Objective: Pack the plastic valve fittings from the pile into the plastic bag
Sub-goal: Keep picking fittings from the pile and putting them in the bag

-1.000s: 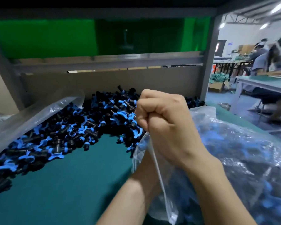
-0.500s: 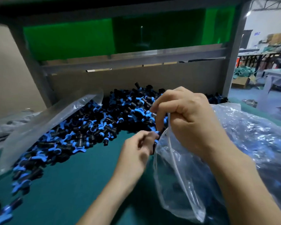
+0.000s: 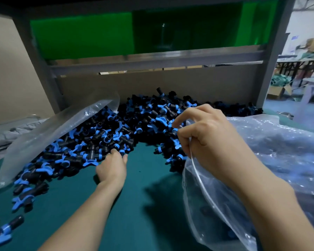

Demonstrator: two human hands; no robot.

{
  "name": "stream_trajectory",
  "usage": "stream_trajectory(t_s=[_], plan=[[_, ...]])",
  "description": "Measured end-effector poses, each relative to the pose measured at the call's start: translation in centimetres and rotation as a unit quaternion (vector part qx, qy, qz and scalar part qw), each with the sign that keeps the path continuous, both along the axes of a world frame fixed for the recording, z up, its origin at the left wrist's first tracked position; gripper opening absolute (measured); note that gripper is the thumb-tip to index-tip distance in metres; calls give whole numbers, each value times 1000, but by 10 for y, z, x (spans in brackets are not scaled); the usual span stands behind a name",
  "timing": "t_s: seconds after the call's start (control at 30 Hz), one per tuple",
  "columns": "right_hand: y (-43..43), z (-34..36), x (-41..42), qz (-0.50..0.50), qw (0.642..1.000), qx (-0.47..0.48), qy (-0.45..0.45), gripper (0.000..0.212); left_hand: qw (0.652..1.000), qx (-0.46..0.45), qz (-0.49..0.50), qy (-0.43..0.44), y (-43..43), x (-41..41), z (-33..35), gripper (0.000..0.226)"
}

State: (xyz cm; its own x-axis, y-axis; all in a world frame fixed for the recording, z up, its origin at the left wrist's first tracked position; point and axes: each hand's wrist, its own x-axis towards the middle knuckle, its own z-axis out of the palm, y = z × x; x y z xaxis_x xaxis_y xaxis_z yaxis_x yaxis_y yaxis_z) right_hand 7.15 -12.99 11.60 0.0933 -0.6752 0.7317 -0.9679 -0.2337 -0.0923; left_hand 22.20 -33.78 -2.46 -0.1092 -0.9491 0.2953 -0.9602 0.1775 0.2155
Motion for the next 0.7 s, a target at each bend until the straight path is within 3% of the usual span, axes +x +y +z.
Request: stream_trajectory(t_s=[0.13,0.3,0.4,0.53,0.6,0.7], plan=[[-3,-5,-6,-6,1000,26,-12,35,999,-14,11,38,1,1,-3,28],[-2,-6,-5,-20,998,57,-18,34,973,-27,-26,228,31,16,-7,19],[-1,-5,-4,-26,997,61,-27,34,936,-10,-50,348,53,28,-9,20],[-1,-6,-6,-31,996,84,-25,36,847,26,-77,525,82,27,-11,34],[-2,-7,-8,-31,995,91,-22,45,817,41,-91,567,90,24,-9,38],[-2,-8,-7,-36,994,102,-12,50,806,55,-104,580,94,25,-4,41]])
